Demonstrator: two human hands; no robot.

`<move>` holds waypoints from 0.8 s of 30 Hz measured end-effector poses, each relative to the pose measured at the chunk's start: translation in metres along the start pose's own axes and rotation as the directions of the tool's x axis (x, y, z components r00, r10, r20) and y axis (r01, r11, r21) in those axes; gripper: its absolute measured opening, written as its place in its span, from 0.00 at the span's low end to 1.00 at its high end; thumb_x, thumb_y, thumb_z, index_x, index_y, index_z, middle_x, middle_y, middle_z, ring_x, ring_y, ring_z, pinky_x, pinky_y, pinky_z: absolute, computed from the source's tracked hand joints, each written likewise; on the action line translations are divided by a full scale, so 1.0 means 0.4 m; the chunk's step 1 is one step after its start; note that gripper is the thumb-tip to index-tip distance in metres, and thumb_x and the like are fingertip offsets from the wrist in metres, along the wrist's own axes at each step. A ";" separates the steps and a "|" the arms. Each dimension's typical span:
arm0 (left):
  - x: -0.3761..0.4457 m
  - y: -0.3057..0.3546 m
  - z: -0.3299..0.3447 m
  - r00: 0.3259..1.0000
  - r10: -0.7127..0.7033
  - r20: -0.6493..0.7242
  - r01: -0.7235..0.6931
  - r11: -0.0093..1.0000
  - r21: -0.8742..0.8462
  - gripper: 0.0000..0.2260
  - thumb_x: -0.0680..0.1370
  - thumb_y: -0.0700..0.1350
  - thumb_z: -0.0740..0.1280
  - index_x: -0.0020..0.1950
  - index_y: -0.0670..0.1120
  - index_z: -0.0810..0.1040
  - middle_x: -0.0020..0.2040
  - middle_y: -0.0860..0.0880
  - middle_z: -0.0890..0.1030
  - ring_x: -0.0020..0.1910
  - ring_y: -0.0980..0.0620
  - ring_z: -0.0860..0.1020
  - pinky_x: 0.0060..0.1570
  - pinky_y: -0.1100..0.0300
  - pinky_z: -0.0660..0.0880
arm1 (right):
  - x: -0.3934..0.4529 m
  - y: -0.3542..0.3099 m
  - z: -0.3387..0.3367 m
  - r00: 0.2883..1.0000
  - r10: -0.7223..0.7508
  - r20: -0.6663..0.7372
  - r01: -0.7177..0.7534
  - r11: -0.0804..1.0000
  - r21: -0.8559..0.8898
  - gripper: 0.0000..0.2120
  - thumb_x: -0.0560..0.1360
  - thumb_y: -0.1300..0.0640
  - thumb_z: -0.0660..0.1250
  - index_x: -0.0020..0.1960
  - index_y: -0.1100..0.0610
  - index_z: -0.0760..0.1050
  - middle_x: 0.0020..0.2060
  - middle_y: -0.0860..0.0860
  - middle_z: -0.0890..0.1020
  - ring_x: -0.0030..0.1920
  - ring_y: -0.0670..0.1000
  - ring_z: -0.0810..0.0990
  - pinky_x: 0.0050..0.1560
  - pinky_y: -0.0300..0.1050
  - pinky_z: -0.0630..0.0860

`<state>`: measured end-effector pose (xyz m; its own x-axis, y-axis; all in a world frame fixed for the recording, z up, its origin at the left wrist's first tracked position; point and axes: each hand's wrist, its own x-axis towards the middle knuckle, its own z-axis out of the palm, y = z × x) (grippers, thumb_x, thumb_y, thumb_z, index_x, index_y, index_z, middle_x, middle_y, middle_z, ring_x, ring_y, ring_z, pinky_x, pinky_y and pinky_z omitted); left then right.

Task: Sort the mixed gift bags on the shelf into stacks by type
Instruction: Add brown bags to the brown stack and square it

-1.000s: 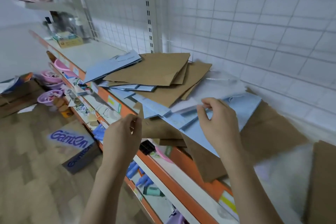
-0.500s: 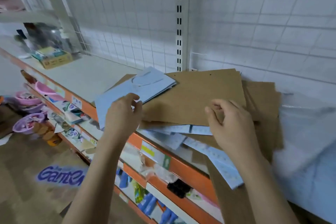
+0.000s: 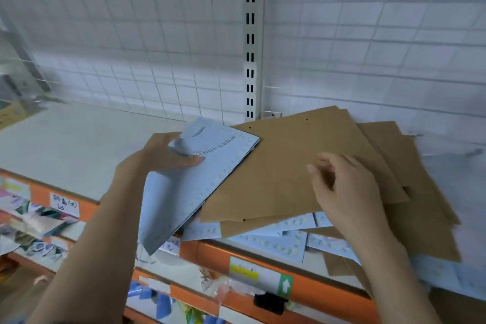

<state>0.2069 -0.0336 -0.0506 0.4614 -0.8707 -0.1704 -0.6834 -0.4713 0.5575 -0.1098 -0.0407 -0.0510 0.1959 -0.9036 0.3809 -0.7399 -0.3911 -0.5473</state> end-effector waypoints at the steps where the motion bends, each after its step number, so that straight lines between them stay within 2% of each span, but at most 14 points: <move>1: -0.001 0.002 -0.001 1.000 0.025 -0.004 -0.025 1.000 0.015 0.39 0.61 0.65 0.74 0.69 0.57 0.65 0.66 0.55 0.65 0.68 0.50 0.67 0.57 0.58 0.68 | 0.000 -0.006 0.006 1.000 0.004 -0.004 -0.004 1.000 0.000 0.16 0.77 0.50 0.61 0.61 0.56 0.74 0.53 0.50 0.79 0.55 0.50 0.76 0.53 0.43 0.72; 3: 0.003 -0.003 0.003 0.999 0.021 -0.039 -0.021 1.000 0.012 0.43 0.53 0.72 0.72 0.65 0.59 0.69 0.64 0.56 0.69 0.65 0.51 0.70 0.54 0.59 0.69 | 0.000 -0.022 0.018 1.000 0.007 -0.003 -0.007 1.000 -0.001 0.16 0.77 0.50 0.61 0.61 0.56 0.74 0.54 0.50 0.79 0.56 0.50 0.76 0.54 0.45 0.73; 4: 0.001 -0.005 0.007 0.998 -0.007 -0.058 0.008 1.000 0.017 0.44 0.53 0.74 0.71 0.66 0.59 0.69 0.65 0.56 0.69 0.65 0.50 0.70 0.54 0.59 0.69 | 0.000 -0.030 0.025 1.000 0.007 0.003 -0.007 1.000 -0.003 0.16 0.77 0.50 0.62 0.61 0.56 0.74 0.54 0.50 0.79 0.56 0.50 0.76 0.54 0.46 0.74; 6: 0.002 -0.015 0.013 0.994 -0.037 -0.105 0.041 0.998 0.037 0.44 0.57 0.74 0.69 0.68 0.53 0.68 0.67 0.52 0.69 0.65 0.47 0.70 0.59 0.57 0.69 | 0.005 -0.044 0.034 1.000 0.004 0.013 -0.003 1.000 -0.014 0.16 0.77 0.50 0.62 0.62 0.56 0.74 0.55 0.50 0.79 0.56 0.50 0.76 0.54 0.45 0.73; 8: -0.011 -0.014 0.015 0.987 -0.107 -0.117 0.103 0.994 -0.036 0.41 0.63 0.69 0.69 0.67 0.43 0.69 0.66 0.46 0.72 0.64 0.45 0.71 0.58 0.53 0.71 | 0.011 -0.051 0.034 1.000 0.006 0.024 -0.005 1.000 -0.028 0.17 0.77 0.50 0.62 0.63 0.55 0.73 0.56 0.50 0.78 0.57 0.50 0.75 0.55 0.45 0.73; 10: -0.025 -0.014 0.018 0.982 -0.109 -0.151 0.086 0.985 -0.153 0.30 0.66 0.66 0.70 0.52 0.41 0.75 0.55 0.44 0.78 0.54 0.45 0.76 0.50 0.53 0.73 | 0.021 -0.051 0.023 0.999 0.018 0.043 -0.015 0.997 -0.070 0.18 0.77 0.51 0.62 0.64 0.56 0.72 0.57 0.50 0.77 0.58 0.50 0.74 0.57 0.45 0.71; 12: -0.043 -0.018 0.022 0.971 -0.116 -0.209 0.058 0.962 -0.266 0.23 0.66 0.64 0.71 0.37 0.44 0.72 0.39 0.48 0.76 0.42 0.47 0.74 0.38 0.57 0.70 | 0.038 -0.042 0.006 0.996 0.049 0.076 -0.039 0.990 -0.135 0.20 0.76 0.50 0.64 0.65 0.56 0.71 0.58 0.51 0.76 0.59 0.51 0.73 0.59 0.47 0.71; 14: -0.053 -0.027 0.034 0.955 -0.142 -0.262 0.031 0.922 -0.385 0.24 0.66 0.64 0.72 0.33 0.46 0.67 0.33 0.49 0.72 0.34 0.49 0.71 0.33 0.58 0.67 | 0.059 -0.029 -0.016 0.989 0.104 0.104 -0.080 0.973 -0.215 0.23 0.74 0.47 0.65 0.66 0.56 0.70 0.61 0.53 0.75 0.61 0.54 0.72 0.61 0.51 0.71; 17: -0.082 -0.028 0.061 0.945 -0.129 -0.302 -0.046 0.860 -0.509 0.27 0.68 0.60 0.72 0.27 0.47 0.58 0.23 0.51 0.61 0.22 0.52 0.61 0.24 0.62 0.58 | 0.087 -0.004 -0.050 0.957 0.258 0.133 -0.181 0.888 -0.423 0.35 0.69 0.35 0.65 0.68 0.56 0.66 0.66 0.58 0.69 0.66 0.59 0.66 0.64 0.55 0.66; 18: -0.089 -0.028 0.072 0.946 -0.124 -0.299 -0.059 0.842 -0.536 0.27 0.69 0.58 0.72 0.27 0.48 0.57 0.22 0.52 0.59 0.21 0.53 0.59 0.22 0.64 0.56 | 0.095 0.003 -0.060 0.935 0.325 0.142 -0.222 0.848 -0.481 0.41 0.67 0.32 0.64 0.70 0.57 0.62 0.68 0.60 0.66 0.68 0.61 0.63 0.65 0.57 0.63; 20: -0.096 -0.031 0.093 0.956 -0.131 -0.262 -0.055 0.799 -0.599 0.22 0.70 0.56 0.72 0.32 0.45 0.63 0.27 0.51 0.65 0.24 0.54 0.62 0.22 0.65 0.58 | 0.109 0.020 -0.075 0.884 0.439 0.162 -0.299 0.797 -0.526 0.51 0.63 0.27 0.63 0.73 0.59 0.55 0.71 0.63 0.60 0.71 0.63 0.58 0.67 0.59 0.60; 21: -0.100 -0.031 0.099 0.965 -0.133 -0.225 -0.039 0.779 -0.626 0.20 0.69 0.56 0.73 0.38 0.43 0.68 0.33 0.50 0.70 0.28 0.54 0.68 0.25 0.64 0.63 | 0.117 0.030 -0.079 0.862 0.474 0.178 -0.324 0.787 -0.525 0.55 0.61 0.26 0.64 0.74 0.60 0.52 0.72 0.63 0.58 0.71 0.63 0.57 0.68 0.59 0.59; 23: -0.116 -0.023 0.105 0.986 -0.096 -0.136 -0.022 0.735 -0.678 0.26 0.65 0.54 0.77 0.53 0.40 0.73 0.47 0.50 0.79 0.40 0.52 0.79 0.35 0.59 0.76 | 0.133 0.048 -0.082 0.836 0.506 0.212 -0.349 0.789 -0.506 0.60 0.57 0.24 0.65 0.75 0.60 0.49 0.73 0.62 0.56 0.72 0.63 0.56 0.69 0.60 0.58; 24: -0.125 -0.017 0.108 0.992 -0.077 -0.102 -0.015 0.721 -0.693 0.28 0.64 0.51 0.79 0.58 0.42 0.74 0.52 0.49 0.80 0.45 0.49 0.81 0.40 0.55 0.79 | 0.138 0.053 -0.084 0.828 0.514 0.224 -0.357 0.791 -0.497 0.62 0.55 0.24 0.66 0.75 0.60 0.50 0.73 0.62 0.57 0.72 0.63 0.56 0.69 0.60 0.59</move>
<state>0.1640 0.0070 -0.0808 0.5683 -0.8127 -0.1289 -0.1081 -0.2290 0.9674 -0.1360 -0.0931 -0.0165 -0.0744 -0.9883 -0.1328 -0.9749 0.1001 -0.1989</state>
